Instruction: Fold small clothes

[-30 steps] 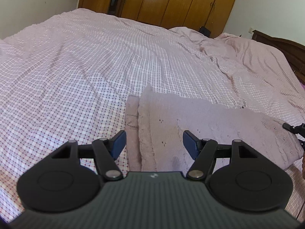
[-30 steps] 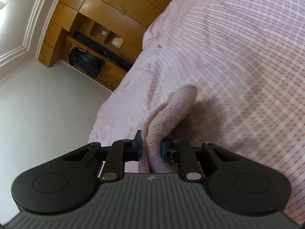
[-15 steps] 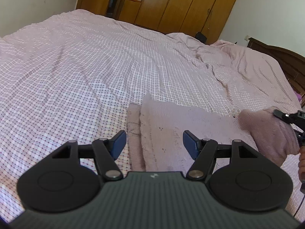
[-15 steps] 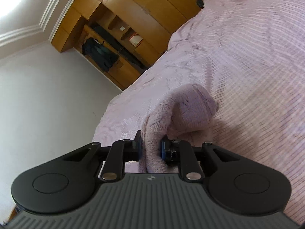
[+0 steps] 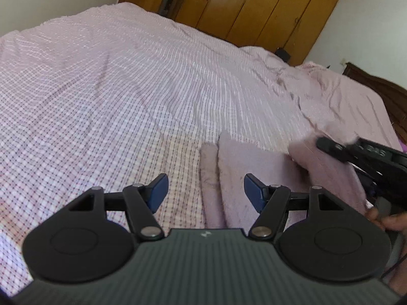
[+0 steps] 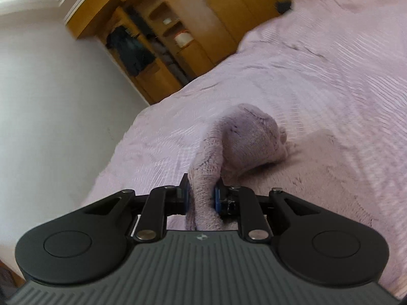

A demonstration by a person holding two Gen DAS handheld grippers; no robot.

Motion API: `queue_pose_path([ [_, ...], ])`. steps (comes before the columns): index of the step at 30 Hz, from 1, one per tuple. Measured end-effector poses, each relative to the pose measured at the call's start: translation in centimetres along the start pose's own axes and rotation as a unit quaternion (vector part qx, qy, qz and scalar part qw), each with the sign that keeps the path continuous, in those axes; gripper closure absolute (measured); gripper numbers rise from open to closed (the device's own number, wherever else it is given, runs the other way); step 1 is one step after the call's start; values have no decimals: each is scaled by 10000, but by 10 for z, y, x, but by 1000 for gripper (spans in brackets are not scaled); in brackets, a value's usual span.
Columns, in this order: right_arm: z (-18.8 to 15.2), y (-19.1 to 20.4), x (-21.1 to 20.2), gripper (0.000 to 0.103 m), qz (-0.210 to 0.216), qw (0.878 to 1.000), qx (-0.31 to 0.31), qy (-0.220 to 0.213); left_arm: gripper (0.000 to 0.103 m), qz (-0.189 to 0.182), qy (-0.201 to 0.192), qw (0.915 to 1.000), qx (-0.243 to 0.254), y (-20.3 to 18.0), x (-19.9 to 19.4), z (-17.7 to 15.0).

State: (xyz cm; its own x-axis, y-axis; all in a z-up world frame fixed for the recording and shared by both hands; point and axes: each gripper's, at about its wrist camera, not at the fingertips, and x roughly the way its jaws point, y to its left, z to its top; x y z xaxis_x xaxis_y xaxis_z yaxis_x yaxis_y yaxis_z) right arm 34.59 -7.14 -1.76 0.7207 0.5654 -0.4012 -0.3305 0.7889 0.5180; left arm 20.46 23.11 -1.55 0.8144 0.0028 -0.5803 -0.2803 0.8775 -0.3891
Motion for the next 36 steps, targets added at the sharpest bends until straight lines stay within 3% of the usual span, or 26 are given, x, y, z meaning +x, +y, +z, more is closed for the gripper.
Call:
queue_pose_path([
  [4,-44,50,21,84,106,9954,-943,153,36,66,8,10000,-14,3,-3,1],
  [9,-70,69,38,82,141,9936,-985,531,36,79,19,9999,-67,5,0,3],
  [11,-71,62,46,77,449,9930,-747,793,36,96,68,9999,-95,6,3,1],
  [13,-69,52,52,76,990,9885,-131,1135,36,107,79,9998,-125,6,6,0],
  [14,-69,47,56,70,1266,9830,261,1305,36,102,88,9998,-139,6,8,-1],
  [15,-68,43,57,57,1352,9804,517,1341,36,85,112,9998,-147,5,8,-2],
  [18,-64,39,48,44,1250,9848,467,1114,36,1,158,9998,-126,3,9,-5],
  [22,-48,33,14,44,1143,9898,-219,822,36,-381,165,9990,-140,-4,4,-10],
  [23,-46,31,2,43,1105,9904,-450,701,30,-508,176,9985,-132,-6,3,-13],
  [24,-44,28,-10,43,1006,9907,-701,597,24,-636,215,9977,-139,-10,2,-16],
  [27,-33,8,-45,43,549,9882,-1372,405,24,-966,332,9947,-101,-23,1,-24],
  [30,-29,-11,-81,42,143,9830,-1807,282,25,-925,479,9945,135,-36,7,-35],
  [32,-27,-25,-94,43,-47,9828,-1822,300,27,-861,513,9948,170,-39,12,-40],
  [35,-29,-38,-101,43,-460,9834,-1687,478,49,-618,391,9963,443,-43,11,-42],
  [36,-30,-45,-102,43,-634,9838,-1590,530,49,-592,385,9963,484,-43,11,-42],
])
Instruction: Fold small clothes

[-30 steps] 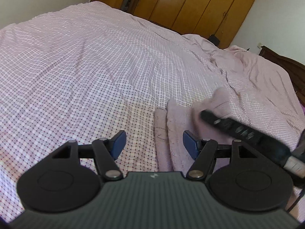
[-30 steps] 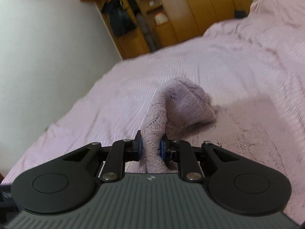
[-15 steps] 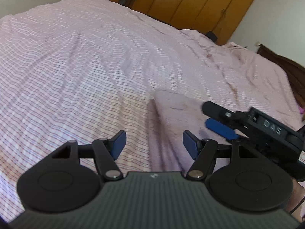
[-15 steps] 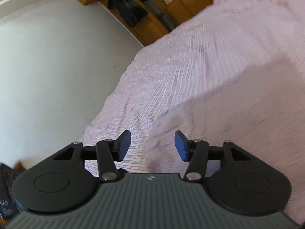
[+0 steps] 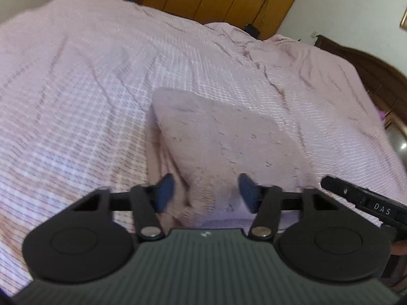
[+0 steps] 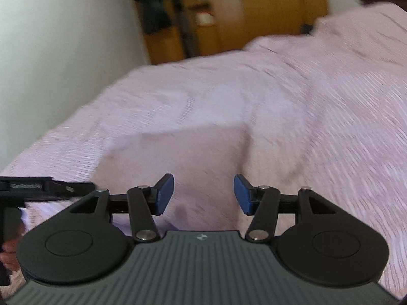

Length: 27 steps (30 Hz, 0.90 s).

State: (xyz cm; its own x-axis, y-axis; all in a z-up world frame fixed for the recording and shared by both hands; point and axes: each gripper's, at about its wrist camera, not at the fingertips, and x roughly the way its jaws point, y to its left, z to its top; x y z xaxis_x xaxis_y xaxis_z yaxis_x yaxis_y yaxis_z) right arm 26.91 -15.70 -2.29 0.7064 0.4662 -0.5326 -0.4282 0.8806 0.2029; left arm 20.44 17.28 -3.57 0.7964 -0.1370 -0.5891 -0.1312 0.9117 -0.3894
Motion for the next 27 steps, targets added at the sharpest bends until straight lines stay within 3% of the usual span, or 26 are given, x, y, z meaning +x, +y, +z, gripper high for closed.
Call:
queue_pose_path([
  [2,-1,-4,1,43,-128,9998,39,154,49,-25,56,10000,-59,1,2,-2],
  [7,5,7,2,43,-113,9997,-199,79,46,29,84,9999,120,-2,10,-5],
  [8,5,6,3,43,-101,9997,-196,110,48,39,102,9998,178,-3,12,-6],
  [9,5,6,3,43,-93,9996,-216,146,75,72,115,9996,238,-3,13,-5],
  [10,5,7,5,43,-77,9995,-242,161,81,112,137,9995,254,-2,10,-6],
  [16,1,12,5,43,-141,9984,-549,61,84,89,119,9999,40,12,-3,-1],
  [20,-1,-3,9,43,-67,9987,-443,263,84,196,178,9996,85,19,-8,3],
  [22,-1,-21,11,43,132,9992,-54,369,79,148,325,9989,306,16,-9,2],
  [23,0,-29,10,42,273,9987,201,378,69,140,313,9990,295,16,-13,1],
  [26,2,-60,12,32,934,9869,1237,457,21,-44,150,9996,-244,26,-24,7],
  [27,1,-68,15,28,1202,9792,1559,498,17,-209,83,9985,-498,33,-28,8],
])
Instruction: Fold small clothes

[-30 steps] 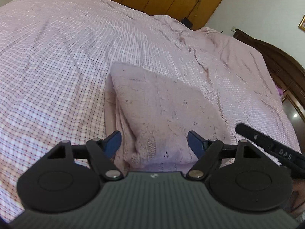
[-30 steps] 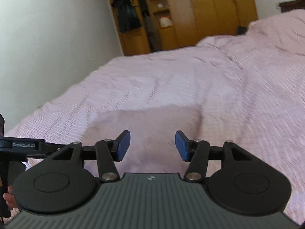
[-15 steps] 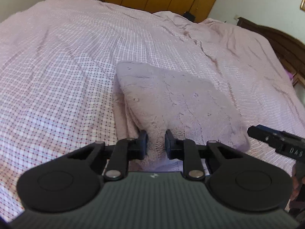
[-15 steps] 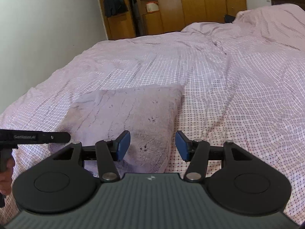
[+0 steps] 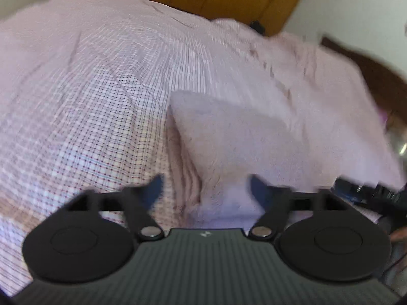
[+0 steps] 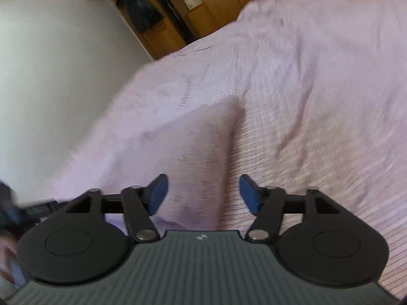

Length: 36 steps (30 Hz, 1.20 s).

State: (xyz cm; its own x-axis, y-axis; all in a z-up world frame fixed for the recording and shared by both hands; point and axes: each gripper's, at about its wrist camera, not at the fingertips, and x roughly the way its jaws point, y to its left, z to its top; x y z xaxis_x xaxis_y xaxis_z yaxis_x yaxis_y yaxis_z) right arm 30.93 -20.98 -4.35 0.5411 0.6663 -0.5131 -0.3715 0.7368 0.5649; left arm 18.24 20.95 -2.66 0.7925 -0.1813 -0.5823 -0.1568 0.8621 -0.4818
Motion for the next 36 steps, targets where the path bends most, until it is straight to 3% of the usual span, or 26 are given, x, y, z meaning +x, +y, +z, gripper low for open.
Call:
queue_pose_path([
  [3,1,-18,11,21,697,9931,917,236,17,-288,-3,9967,-759,19,3,0],
  [6,-1,-23,29,19,719,9883,1240,517,18,-407,606,9887,-1308,34,33,-8],
  [8,-4,-26,46,18,636,9858,1362,750,18,-712,915,9807,-1573,38,51,-15],
  [10,-10,-27,63,15,518,9852,1314,974,17,-771,988,9816,-1444,34,66,-16],
  [13,-19,-22,78,16,629,9896,948,878,17,-824,768,9842,-1363,31,80,-15],
  [14,-19,-20,79,36,665,9905,872,834,34,-833,675,9843,-1400,31,80,-15],
  [15,-19,-21,79,55,660,9901,940,811,57,-779,615,9851,-1402,30,77,-15],
  [18,-18,-22,73,66,807,9863,1213,770,62,-943,592,9801,-1642,32,63,-24],
  [23,-21,-4,33,69,986,9829,1377,719,63,-1170,512,9764,-1742,24,16,-40],
  [27,-46,4,-10,69,1063,9796,1531,745,63,-1218,596,9771,-1640,16,-22,-71],
  [31,-76,9,-41,69,854,9803,1523,920,63,-1152,720,9784,-1560,15,-49,-100],
  [36,-107,12,-53,67,319,9865,1167,1101,59,-927,895,9845,-1191,18,-48,-127],
])
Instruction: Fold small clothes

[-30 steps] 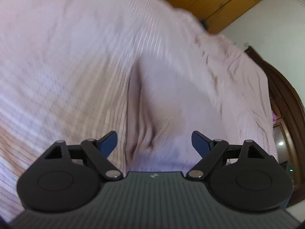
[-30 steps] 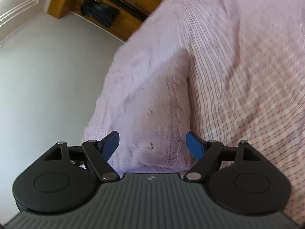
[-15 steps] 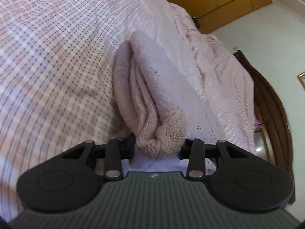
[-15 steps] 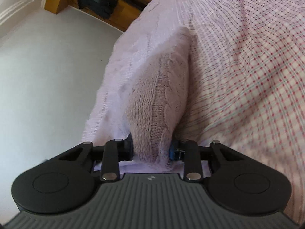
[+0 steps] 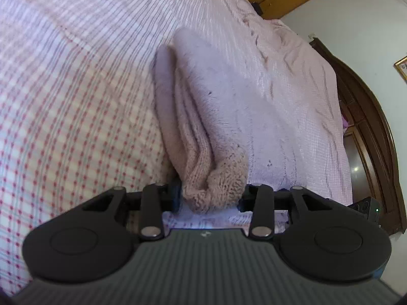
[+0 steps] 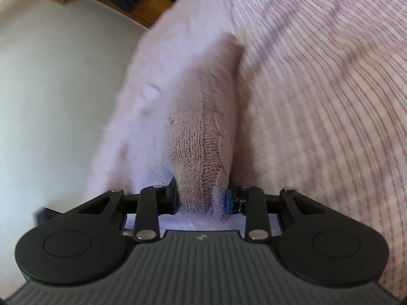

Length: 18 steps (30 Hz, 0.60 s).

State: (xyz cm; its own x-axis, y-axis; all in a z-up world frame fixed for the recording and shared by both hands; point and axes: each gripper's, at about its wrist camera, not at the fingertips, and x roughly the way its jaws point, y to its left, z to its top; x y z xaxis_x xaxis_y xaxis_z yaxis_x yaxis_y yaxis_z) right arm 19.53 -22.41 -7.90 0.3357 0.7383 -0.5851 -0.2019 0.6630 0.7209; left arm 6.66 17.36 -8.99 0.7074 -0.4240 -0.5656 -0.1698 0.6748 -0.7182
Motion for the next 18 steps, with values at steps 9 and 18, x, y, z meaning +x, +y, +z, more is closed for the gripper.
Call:
queue_pose_path([
  [9,-36,25,-41,40,-520,9912,-1099,-526,23,486,-579,9940,786,-12,-66,-18],
  [18,-99,77,-83,0,-1146,9339,-2879,-1781,2,1198,-1997,9346,2690,-66,-110,-85],
])
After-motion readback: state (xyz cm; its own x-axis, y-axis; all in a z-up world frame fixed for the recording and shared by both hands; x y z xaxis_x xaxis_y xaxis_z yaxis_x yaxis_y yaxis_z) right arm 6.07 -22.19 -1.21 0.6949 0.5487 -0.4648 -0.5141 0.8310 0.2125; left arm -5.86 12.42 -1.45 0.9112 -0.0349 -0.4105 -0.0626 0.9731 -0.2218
